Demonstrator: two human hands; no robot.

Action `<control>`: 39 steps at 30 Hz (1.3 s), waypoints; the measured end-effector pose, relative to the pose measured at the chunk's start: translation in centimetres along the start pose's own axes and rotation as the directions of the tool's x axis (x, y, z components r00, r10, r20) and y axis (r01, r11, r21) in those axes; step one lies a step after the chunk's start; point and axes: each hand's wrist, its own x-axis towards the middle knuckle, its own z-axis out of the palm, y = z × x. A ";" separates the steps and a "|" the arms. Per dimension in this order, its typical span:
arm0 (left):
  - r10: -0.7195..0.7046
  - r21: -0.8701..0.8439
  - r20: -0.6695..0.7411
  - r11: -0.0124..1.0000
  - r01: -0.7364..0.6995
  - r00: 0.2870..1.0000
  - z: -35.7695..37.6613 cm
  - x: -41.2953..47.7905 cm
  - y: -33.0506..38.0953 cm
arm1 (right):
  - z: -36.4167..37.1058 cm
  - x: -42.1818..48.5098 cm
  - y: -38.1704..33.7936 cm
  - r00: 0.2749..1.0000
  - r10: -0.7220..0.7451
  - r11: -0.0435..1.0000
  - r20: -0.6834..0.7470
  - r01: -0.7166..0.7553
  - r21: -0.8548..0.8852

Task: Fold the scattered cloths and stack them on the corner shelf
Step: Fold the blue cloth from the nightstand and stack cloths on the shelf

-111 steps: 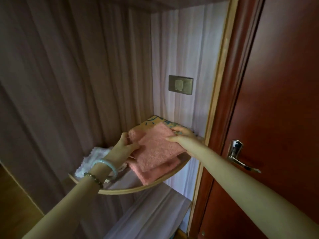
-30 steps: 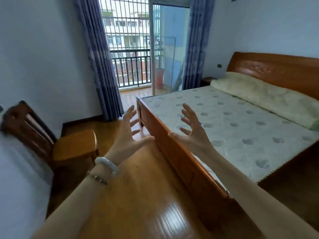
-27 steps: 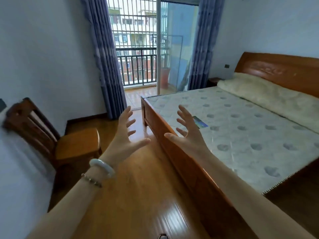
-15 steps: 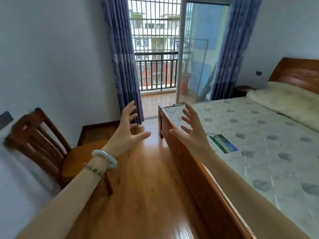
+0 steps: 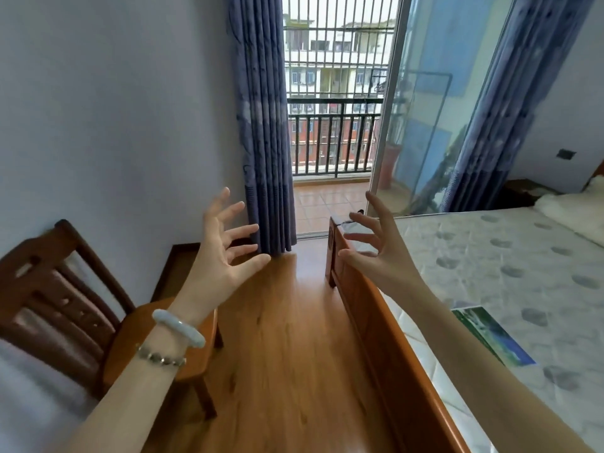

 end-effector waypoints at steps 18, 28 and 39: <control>-0.040 -0.059 0.141 0.997 0.049 0.989 1.8 33.9 -24.3 | 3.8 34.2 16.9 0.992 0.071 0.997 -0.108 -0.073 -0.008; -0.046 -0.089 0.144 0.994 0.059 0.988 7.2 55.2 -36.3 | 1.3 56.4 27.7 0.991 0.043 0.999 -0.127 -0.043 0.002; -0.051 -0.130 0.179 0.989 0.075 0.983 12.9 72.9 -46.7 | -0.7 74.7 37.2 0.986 0.074 0.997 -0.151 -0.075 -0.001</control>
